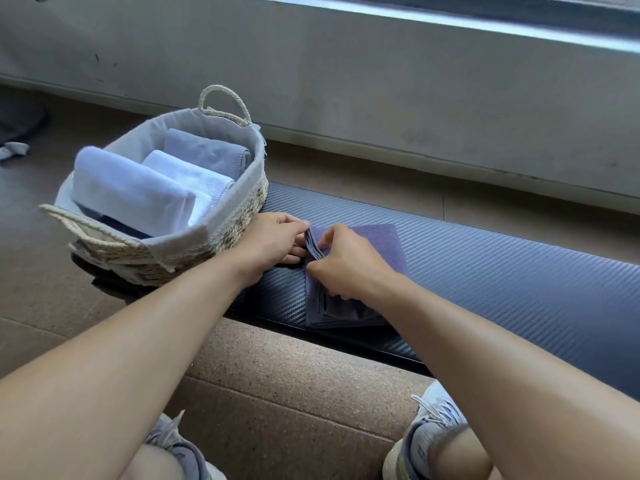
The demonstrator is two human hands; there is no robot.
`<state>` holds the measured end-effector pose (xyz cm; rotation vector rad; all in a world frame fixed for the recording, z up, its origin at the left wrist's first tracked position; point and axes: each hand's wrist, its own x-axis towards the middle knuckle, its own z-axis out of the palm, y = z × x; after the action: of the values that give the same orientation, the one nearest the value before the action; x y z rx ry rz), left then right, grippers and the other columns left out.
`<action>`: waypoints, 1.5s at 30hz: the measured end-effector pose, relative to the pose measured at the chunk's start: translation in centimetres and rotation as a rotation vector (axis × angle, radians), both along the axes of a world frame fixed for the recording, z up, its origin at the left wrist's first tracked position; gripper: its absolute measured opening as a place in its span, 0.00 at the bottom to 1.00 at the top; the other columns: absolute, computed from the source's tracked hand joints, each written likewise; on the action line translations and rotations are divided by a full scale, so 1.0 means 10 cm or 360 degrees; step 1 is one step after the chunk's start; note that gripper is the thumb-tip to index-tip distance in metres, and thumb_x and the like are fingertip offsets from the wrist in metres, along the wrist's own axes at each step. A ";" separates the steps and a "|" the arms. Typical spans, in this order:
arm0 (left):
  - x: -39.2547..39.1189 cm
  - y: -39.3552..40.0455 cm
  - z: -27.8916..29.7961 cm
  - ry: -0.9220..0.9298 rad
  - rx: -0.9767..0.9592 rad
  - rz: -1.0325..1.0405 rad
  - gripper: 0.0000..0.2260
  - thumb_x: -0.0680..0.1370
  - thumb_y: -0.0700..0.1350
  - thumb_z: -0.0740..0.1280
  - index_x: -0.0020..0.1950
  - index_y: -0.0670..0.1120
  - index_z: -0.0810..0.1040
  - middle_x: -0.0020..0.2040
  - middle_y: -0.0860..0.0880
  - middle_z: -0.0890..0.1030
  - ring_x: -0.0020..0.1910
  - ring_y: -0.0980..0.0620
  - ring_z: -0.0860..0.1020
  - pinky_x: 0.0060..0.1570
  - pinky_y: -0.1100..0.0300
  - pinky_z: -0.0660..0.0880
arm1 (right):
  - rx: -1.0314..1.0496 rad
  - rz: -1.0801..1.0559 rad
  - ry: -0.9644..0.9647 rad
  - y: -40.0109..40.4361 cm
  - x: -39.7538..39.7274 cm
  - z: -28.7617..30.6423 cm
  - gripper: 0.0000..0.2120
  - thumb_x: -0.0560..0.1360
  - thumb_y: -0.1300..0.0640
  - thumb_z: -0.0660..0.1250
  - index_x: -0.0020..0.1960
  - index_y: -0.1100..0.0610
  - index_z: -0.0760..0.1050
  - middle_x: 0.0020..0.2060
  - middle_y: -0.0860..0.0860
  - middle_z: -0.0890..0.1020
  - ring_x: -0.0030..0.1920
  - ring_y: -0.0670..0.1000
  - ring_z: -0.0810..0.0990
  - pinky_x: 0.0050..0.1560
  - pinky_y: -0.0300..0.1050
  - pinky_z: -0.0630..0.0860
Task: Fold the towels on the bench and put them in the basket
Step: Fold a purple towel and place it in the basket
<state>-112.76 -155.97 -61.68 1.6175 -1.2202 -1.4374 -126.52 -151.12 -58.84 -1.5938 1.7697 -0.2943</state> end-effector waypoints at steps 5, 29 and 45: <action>-0.01 0.02 -0.02 -0.0091 -0.0069 -0.0056 0.05 0.78 0.42 0.73 0.51 0.42 0.81 0.41 0.42 0.82 0.33 0.51 0.79 0.32 0.61 0.79 | -0.0037 0.0092 0.0066 0.04 0.01 0.01 0.22 0.70 0.43 0.72 0.60 0.48 0.70 0.44 0.50 0.83 0.47 0.55 0.84 0.51 0.53 0.81; -0.36 0.47 -0.20 -0.1430 -0.0863 -0.0895 0.27 0.86 0.52 0.51 0.83 0.46 0.49 0.84 0.50 0.48 0.82 0.53 0.41 0.80 0.51 0.40 | -0.0624 0.0388 0.0640 0.02 -0.60 -0.33 0.25 0.86 0.50 0.48 0.82 0.55 0.53 0.82 0.50 0.54 0.82 0.51 0.44 0.81 0.47 0.41; -0.31 0.54 -0.36 -0.1491 -0.0762 -0.0993 0.33 0.84 0.60 0.47 0.83 0.47 0.37 0.82 0.50 0.35 0.79 0.55 0.30 0.79 0.51 0.34 | -0.0487 0.0493 0.0533 0.00 -0.71 -0.51 0.30 0.85 0.41 0.46 0.83 0.50 0.47 0.82 0.47 0.47 0.81 0.48 0.38 0.80 0.52 0.38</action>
<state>-115.85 -150.59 -65.26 1.6464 -2.5346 -0.5135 -133.60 -151.10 -63.98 -2.2138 1.7425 -0.1604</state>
